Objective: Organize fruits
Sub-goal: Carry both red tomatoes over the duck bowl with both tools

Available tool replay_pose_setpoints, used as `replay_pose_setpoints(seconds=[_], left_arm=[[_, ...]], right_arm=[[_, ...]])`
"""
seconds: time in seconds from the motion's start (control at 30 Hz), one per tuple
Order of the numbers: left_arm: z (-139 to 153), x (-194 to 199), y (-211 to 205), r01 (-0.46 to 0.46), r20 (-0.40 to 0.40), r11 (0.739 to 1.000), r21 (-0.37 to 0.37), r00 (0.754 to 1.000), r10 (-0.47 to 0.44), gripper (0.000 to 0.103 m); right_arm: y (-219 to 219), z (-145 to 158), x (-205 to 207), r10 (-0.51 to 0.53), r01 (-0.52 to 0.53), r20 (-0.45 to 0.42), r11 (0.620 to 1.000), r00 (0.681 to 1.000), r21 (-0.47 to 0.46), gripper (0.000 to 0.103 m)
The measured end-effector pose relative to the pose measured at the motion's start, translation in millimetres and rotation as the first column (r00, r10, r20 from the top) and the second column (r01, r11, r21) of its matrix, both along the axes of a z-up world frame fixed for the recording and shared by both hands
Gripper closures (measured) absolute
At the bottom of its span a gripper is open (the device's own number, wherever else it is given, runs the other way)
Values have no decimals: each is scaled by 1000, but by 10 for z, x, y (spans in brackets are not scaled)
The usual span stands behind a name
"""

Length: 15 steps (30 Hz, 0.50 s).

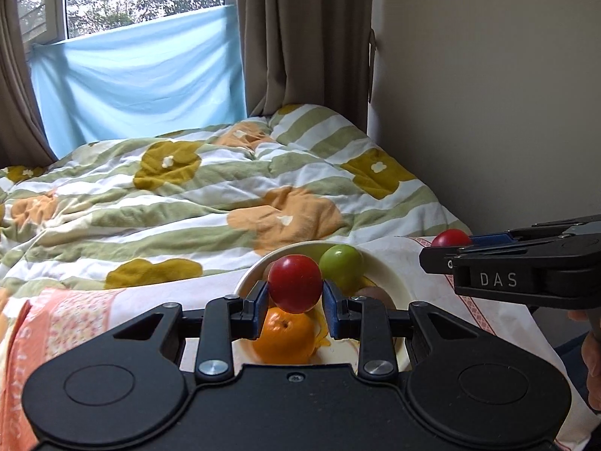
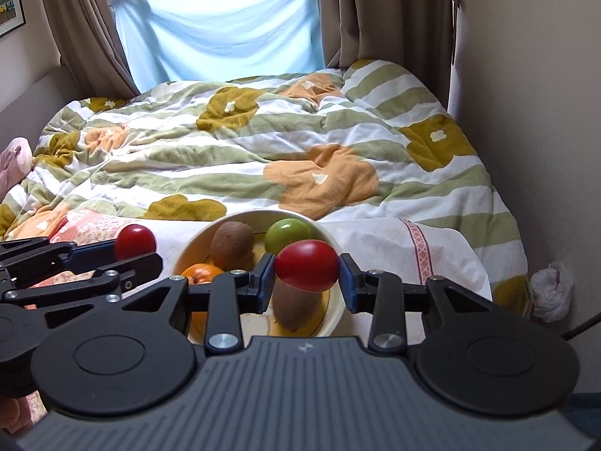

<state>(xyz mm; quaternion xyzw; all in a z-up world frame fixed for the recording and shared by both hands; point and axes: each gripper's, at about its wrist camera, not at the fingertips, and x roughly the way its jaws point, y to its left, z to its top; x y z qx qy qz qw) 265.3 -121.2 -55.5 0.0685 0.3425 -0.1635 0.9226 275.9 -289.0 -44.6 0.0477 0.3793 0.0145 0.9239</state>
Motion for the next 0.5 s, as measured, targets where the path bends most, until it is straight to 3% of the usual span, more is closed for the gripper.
replay_pose_setpoints(seconds=[0.5], left_arm=[[-673,583,-568,63,-109,985,158,993,-46,69]], right_arm=[[-318,-457,681,76,-73,-105,997,992,29,52]])
